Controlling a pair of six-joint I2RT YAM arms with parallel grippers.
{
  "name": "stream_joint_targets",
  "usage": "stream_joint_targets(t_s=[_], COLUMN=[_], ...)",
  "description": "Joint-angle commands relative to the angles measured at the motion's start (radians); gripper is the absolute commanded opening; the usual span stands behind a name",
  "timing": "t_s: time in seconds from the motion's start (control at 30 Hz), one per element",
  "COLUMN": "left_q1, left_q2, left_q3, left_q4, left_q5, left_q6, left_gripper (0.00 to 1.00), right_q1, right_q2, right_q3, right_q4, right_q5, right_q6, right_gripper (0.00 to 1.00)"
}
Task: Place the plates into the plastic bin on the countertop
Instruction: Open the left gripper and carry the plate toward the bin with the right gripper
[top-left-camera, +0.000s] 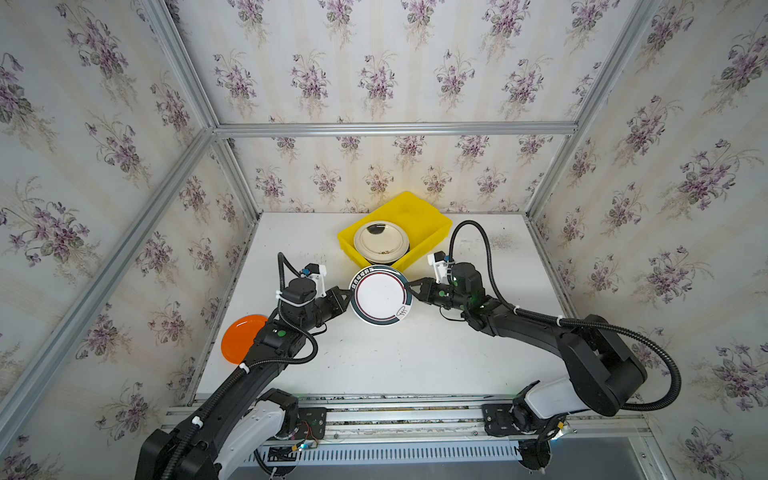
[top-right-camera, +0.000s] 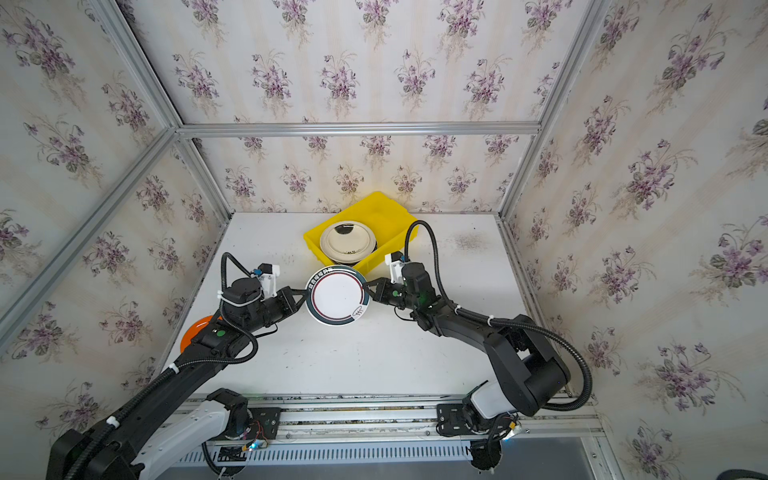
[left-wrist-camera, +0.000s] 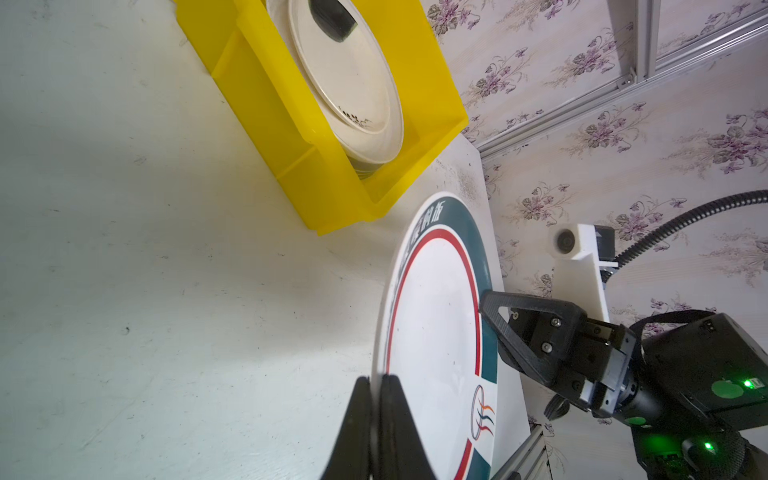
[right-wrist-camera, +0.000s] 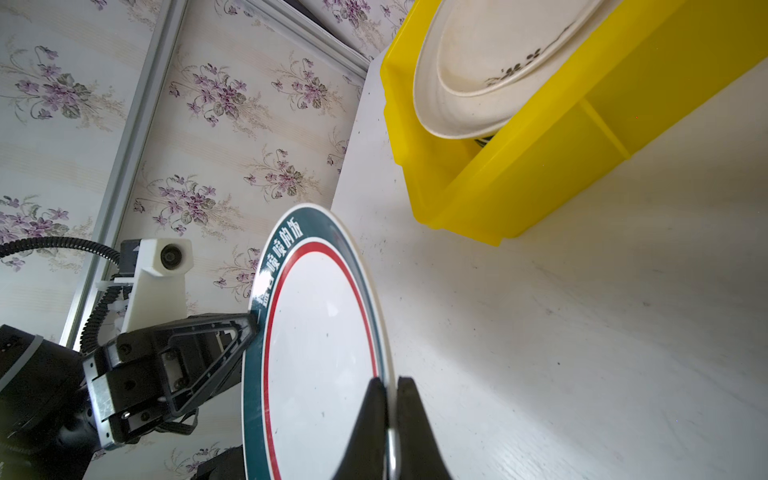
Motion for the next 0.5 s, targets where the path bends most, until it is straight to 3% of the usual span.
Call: stream_joint_targets(t_s=[0.0,0.03,0.07,0.1,0.2,0.33,0.47], left_q1=[-0.002,-0.001,0.0,0.002,0.009,0.011,0.014], left_q2=[0.011,0.014,0.02,0.024,0.025,0.0,-0.025], left_q3=[0.003,0.007,0.011,0.015,0.012,-0.006,-0.025], left_q4=[0.073,0.062,0.044,0.031,0.009,-0.006,-0.012], left_q5=[0.052,0.049,0.044,0.04,0.057,0.063,0.044], left_q6=[0.036,0.041,0.047,0.055,0.084,0.12,0.139], left_gripper=[0.32,0.67,0.88,0.99,1.0,1.0,1.0], right_q1=[0.001,0.0,-0.028,-0.042,-0.049,-0.049,-0.055], right_q2=[-0.016,-0.025,-0.036,-0.047,-0.095,-0.188,-0.282], right_q3=[-0.005,-0.009,-0.014,-0.019,-0.015,0.064,0.073], right_q4=[-0.026,-0.041,-0.055,-0.067,-0.163,-0.472,-0.559], right_q5=[0.069,0.077,0.088,0.098,0.156,0.317,0.418], right_q6=[0.016,0.013,0.013,0.013,-0.035,-0.149,-0.185], right_gripper=[0.0,0.0,0.0,0.0,0.0,0.0,0.0])
